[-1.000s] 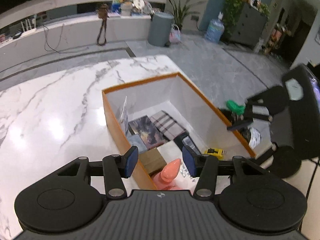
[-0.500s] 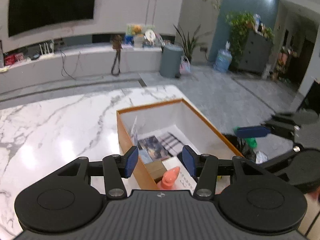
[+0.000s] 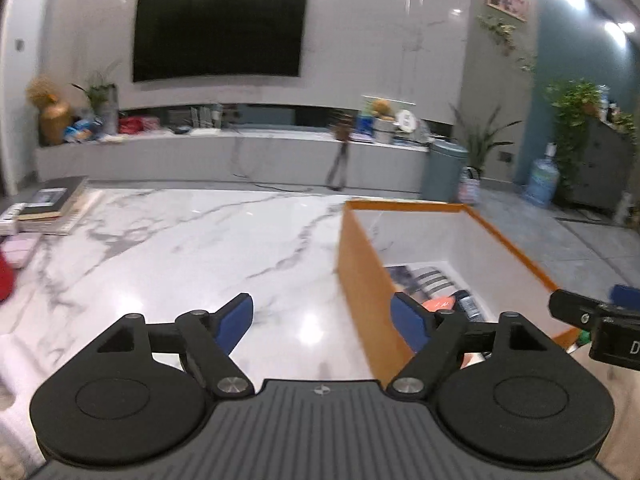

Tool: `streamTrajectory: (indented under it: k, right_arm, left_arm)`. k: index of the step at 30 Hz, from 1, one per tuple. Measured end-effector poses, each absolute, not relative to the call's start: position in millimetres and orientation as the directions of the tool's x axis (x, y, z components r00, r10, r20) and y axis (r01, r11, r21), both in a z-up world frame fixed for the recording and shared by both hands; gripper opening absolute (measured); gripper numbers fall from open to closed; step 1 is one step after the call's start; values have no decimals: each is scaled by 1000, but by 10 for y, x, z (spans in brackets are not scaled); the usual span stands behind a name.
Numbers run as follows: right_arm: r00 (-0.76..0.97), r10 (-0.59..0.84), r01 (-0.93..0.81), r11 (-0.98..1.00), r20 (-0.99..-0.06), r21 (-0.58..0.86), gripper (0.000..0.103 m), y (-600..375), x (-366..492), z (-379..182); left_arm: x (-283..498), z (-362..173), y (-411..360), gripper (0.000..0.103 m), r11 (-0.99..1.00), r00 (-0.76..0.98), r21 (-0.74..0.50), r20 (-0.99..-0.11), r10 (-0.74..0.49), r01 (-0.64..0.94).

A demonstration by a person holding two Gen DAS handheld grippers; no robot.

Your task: Organize rigid objects

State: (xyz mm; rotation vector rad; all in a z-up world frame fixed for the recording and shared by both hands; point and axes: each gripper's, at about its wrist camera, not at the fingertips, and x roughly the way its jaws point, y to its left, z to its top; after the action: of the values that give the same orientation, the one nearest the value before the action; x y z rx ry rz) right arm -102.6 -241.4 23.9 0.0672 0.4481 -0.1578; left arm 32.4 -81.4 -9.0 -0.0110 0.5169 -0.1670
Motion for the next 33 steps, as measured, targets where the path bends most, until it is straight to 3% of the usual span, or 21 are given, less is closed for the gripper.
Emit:
streamTrajectory:
  k: [8,14,33]
  right_arm:
    - [915,-137,150,989,-379,7,98,-2351,-1127,14]
    - [904,-145,194,978,-403,82,99,-2500,-1073,-83]
    - [889,-141,197,977,-436,84,100,-2511,-969,-189]
  left_arm:
    - [84,-256,-1069,96,979,857,-21,-480,-189,205]
    - [176,-428,-1019,96,985,847,3,-511,-148,174]
    - [134,-539,-940,96,981,832,14,-533,-155,192]
